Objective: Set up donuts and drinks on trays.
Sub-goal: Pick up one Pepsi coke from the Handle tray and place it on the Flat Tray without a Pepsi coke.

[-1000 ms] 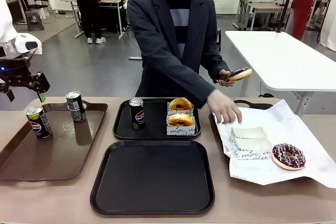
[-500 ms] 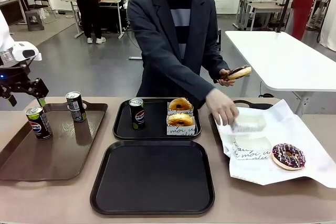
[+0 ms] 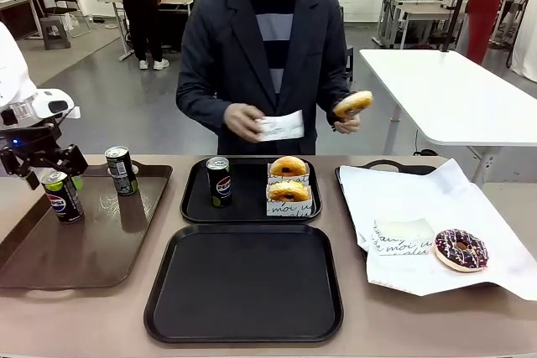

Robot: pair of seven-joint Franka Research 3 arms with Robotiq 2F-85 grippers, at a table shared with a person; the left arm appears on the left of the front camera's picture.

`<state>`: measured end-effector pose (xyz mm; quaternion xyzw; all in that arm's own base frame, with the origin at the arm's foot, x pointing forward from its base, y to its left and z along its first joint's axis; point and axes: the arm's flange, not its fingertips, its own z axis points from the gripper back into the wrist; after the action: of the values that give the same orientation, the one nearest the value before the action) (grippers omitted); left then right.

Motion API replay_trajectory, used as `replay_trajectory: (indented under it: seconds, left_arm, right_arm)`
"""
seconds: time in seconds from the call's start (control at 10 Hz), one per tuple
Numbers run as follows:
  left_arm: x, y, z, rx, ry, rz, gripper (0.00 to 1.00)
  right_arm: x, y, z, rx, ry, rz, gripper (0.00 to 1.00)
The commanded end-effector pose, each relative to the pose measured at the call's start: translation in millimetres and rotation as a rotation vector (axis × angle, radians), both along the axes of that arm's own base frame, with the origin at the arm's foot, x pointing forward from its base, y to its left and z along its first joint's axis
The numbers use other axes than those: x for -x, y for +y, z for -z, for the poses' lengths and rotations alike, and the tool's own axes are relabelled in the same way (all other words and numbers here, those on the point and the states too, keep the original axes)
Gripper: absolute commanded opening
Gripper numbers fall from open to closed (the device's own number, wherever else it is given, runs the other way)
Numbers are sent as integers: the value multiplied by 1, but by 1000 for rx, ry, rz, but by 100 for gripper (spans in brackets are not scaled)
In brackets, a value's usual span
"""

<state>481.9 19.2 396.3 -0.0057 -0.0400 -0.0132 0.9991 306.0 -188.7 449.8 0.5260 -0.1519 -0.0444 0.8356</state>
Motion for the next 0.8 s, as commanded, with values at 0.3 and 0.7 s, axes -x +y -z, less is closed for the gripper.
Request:
replay_trajectory:
  seconds: [0.3, 0.7]
  left_arm:
    - [-5, 0, 16, -15, -22, 17, 100]
    - [-6, 0, 16, -7, -45, 19, 43]
  right_arm:
    - [-3, 0, -1, -19, -31, 1, 100]
    - [-3, 0, -1, -19, -31, 1, 100]
